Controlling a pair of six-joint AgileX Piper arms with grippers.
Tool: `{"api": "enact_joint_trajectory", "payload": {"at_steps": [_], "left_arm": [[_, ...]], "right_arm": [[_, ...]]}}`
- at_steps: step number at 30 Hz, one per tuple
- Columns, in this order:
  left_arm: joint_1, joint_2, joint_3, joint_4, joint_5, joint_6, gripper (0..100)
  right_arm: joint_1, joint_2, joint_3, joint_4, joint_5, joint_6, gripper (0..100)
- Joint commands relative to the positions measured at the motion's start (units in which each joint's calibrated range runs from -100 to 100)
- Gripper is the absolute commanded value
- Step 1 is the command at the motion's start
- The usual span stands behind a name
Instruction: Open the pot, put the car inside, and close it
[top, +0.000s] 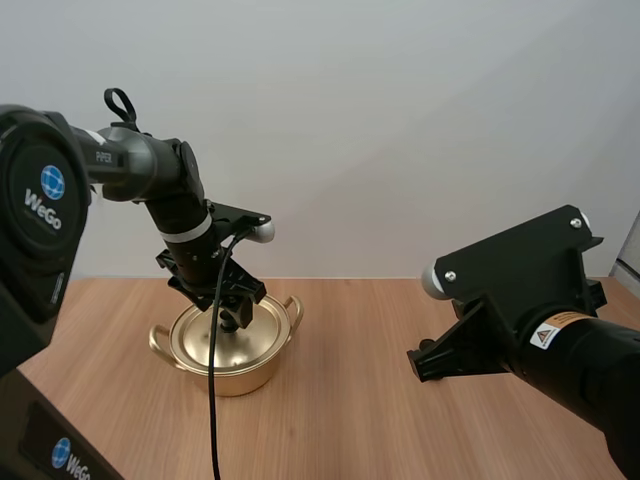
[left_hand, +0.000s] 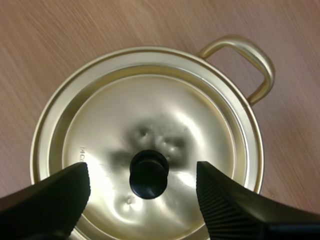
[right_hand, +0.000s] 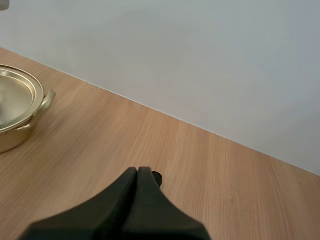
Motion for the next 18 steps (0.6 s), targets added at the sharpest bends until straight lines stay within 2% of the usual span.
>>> {"api": "enact_joint_trajectory", "payload": {"at_steps": [1, 18], "left_arm": [[0.03, 0.08, -0.02, 0.11, 0.07, 0.00, 98], [0.03, 1.60, -0.02, 0.51, -2.48, 0.21, 98]], "right_arm": [[-0.03, 0.06, 0.05, -0.04, 0.01, -0.05, 0], [-0.03, 0.06, 0.05, -0.32, 0.01, -0.05, 0]]}}
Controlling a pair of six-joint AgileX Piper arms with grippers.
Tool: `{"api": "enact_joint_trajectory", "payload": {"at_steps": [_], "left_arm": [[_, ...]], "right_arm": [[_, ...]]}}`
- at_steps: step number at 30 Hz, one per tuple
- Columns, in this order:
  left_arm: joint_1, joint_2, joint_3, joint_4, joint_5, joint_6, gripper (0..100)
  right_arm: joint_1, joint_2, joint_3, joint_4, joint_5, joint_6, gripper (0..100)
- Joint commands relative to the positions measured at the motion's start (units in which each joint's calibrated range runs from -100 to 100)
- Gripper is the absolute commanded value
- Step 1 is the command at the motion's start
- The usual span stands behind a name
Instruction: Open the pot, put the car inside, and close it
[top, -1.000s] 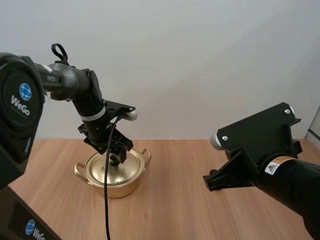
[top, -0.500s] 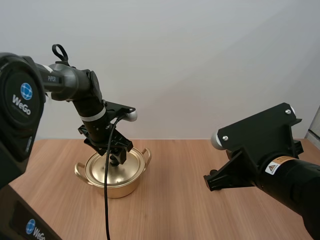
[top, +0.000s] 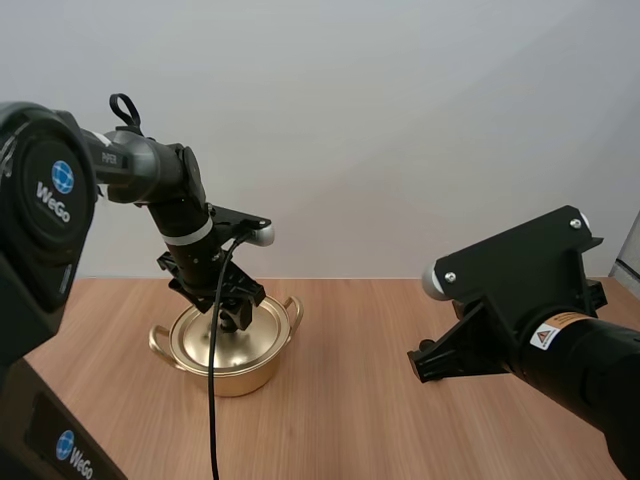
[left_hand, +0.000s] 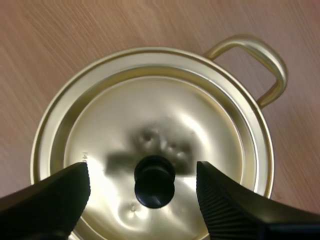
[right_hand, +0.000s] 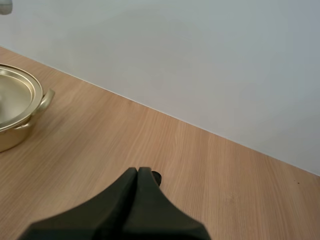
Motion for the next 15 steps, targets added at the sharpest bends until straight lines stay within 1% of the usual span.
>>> {"api": "enact_joint_trajectory", "payload": {"at_steps": [1, 4, 7, 9, 15], "left_arm": [[0.03, 0.04, -0.02, 0.02, -0.76, 0.01, 98], [0.03, 0.04, -0.02, 0.02, -0.93, 0.01, 97], [0.03, 0.04, -0.02, 0.02, -0.61, 0.01, 91], [0.03, 0.04, -0.02, 0.02, -0.01, 0.16, 88], [0.03, 0.04, -0.02, 0.02, 0.38, 0.16, 88]], "right_arm": [[-0.03, 0.06, 0.05, -0.03, 0.01, -0.05, 0], [-0.03, 0.06, 0.05, -0.03, 0.01, -0.05, 0], [-0.13, 0.06, 0.05, -0.05, 0.01, -0.05, 0], [-0.13, 0.06, 0.05, -0.05, 0.01, -0.05, 0], [-0.13, 0.06, 0.05, -0.05, 0.01, -0.05, 0]]}}
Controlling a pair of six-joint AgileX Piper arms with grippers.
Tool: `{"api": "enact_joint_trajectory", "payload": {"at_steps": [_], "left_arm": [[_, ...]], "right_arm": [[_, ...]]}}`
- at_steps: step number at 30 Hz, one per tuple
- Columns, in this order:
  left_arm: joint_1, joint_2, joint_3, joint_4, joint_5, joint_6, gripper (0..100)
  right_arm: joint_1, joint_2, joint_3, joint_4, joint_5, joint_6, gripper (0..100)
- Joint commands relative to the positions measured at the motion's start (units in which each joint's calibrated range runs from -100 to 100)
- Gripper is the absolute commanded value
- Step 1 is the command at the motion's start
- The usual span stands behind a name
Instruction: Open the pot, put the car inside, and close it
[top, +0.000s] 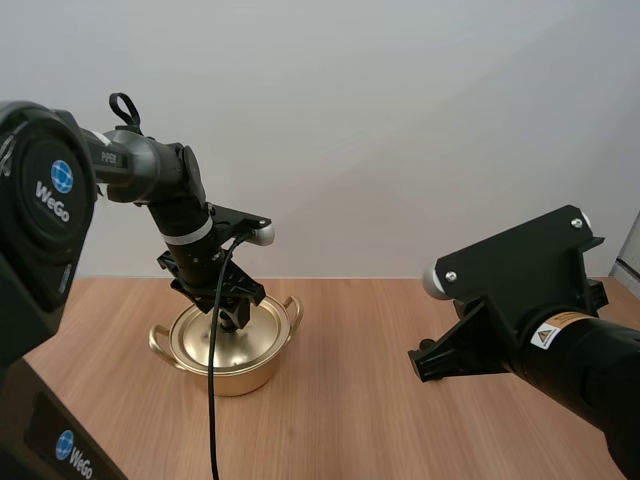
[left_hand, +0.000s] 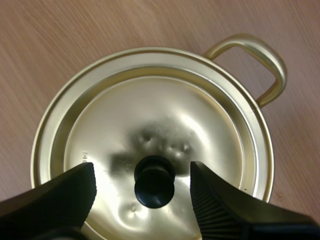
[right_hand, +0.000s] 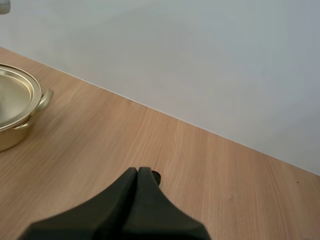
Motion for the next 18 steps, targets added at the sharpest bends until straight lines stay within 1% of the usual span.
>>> {"api": "enact_joint_trajectory", "payload": {"at_steps": [1, 3, 5, 9, 11, 13, 15, 16, 18], "left_arm": [[0.03, 0.04, -0.02, 0.02, 0.10, 0.05, 88], [0.03, 0.04, -0.02, 0.02, 0.32, 0.05, 88], [0.03, 0.04, -0.02, 0.02, 0.88, 0.16, 85], [0.03, 0.04, -0.02, 0.02, 0.88, 0.42, 76], [0.03, 0.04, -0.02, 0.02, 0.88, 0.62, 67], [0.03, 0.04, -0.02, -0.11, 0.88, 0.62, 52], [0.03, 0.04, -0.02, -0.21, 0.88, 0.62, 42], [0.03, 0.04, -0.02, -0.21, 0.88, 0.82, 30], [0.03, 0.04, -0.02, -0.21, 0.88, 1.03, 14]], "right_arm": [[-0.03, 0.06, 0.05, -0.05, 0.01, -0.05, 0], [-0.03, 0.06, 0.05, -0.05, 0.01, -0.05, 0], [-0.03, 0.06, 0.05, -0.05, 0.01, -0.05, 0], [-0.03, 0.06, 0.05, -0.05, 0.01, -0.05, 0], [-0.03, 0.06, 0.05, -0.05, 0.01, -0.05, 0], [-0.03, 0.06, 0.05, -0.05, 0.01, -0.05, 0], [-0.03, 0.06, 0.05, -0.05, 0.01, -0.05, 0], [-0.03, 0.06, 0.05, -0.05, 0.01, -0.05, 0], [-0.03, 0.06, 0.05, -0.05, 0.01, -0.05, 0]]}}
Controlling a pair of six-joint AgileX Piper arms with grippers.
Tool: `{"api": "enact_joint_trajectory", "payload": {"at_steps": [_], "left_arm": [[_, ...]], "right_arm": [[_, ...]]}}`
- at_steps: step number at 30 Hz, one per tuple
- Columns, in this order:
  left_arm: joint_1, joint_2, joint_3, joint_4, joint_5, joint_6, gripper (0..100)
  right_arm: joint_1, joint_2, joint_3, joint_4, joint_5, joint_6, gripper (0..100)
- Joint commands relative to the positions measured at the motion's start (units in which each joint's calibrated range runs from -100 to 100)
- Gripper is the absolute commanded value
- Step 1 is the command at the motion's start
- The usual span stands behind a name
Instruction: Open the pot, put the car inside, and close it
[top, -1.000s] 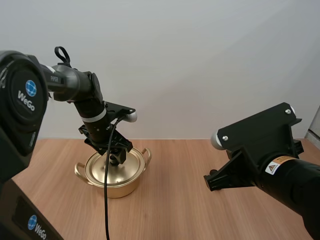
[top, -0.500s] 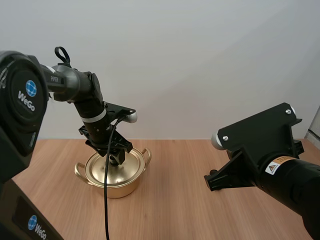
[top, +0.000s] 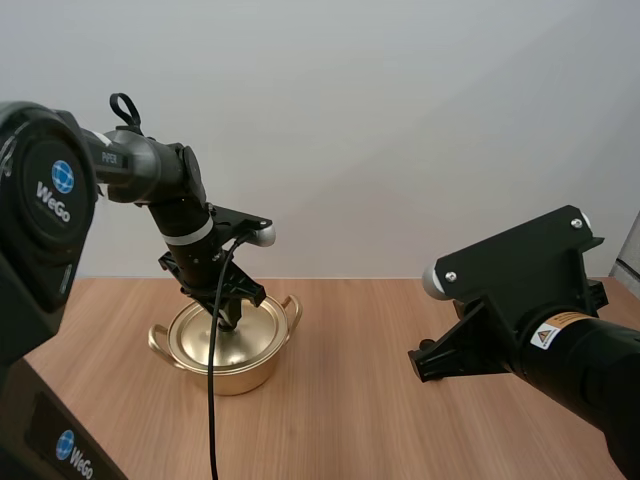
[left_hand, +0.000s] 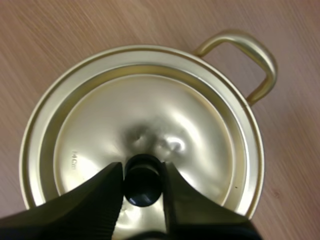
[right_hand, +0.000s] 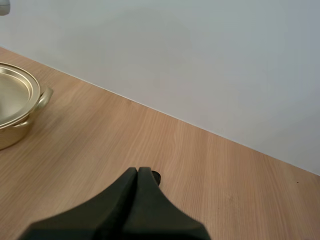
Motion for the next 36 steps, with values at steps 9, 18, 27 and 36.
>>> {"api": "enact_joint_trajectory", "payload": {"at_steps": [9, 18, 27, 36], "left_arm": [[0.03, 0.04, -0.02, -1.73, -0.02, 0.26, 0], [0.03, -3.16, -0.02, -2.95, -4.54, 0.26, 0], [0.03, -14.21, -5.52, -3.74, -6.94, -0.05, 0], [0.03, -37.35, -8.94, -13.93, -37.28, -0.08, 0]], "right_arm": [[-0.01, 0.06, 0.05, -0.15, 0.01, -0.05, 0], [-0.01, 0.06, 0.05, -0.15, 0.01, -0.05, 0], [-0.01, 0.06, 0.05, -0.15, 0.01, -0.05, 0], [-0.01, 0.21, 0.05, 0.37, 0.01, -0.05, 0]]}}
